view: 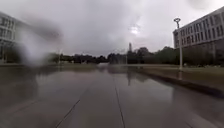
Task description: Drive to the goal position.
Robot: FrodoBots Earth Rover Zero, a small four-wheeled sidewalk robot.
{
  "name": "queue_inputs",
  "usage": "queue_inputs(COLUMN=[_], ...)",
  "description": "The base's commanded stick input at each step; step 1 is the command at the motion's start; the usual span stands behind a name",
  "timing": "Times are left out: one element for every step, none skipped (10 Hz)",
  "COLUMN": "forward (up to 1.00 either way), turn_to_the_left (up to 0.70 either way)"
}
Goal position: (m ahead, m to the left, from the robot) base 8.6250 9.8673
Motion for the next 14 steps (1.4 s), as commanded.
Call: queue_inputs(forward=[0.7,0.7,0.7,0.7,0.7,0.7,0.7,0.7,0.7,0.7,0.7,0.7,0.7,0.7], turn_to_the_left=[0.0,0.0,0.0,0.0,0.0,0.0,0.0,0.0,0.0,0.0,0.0,0.0,0.0,0.0])
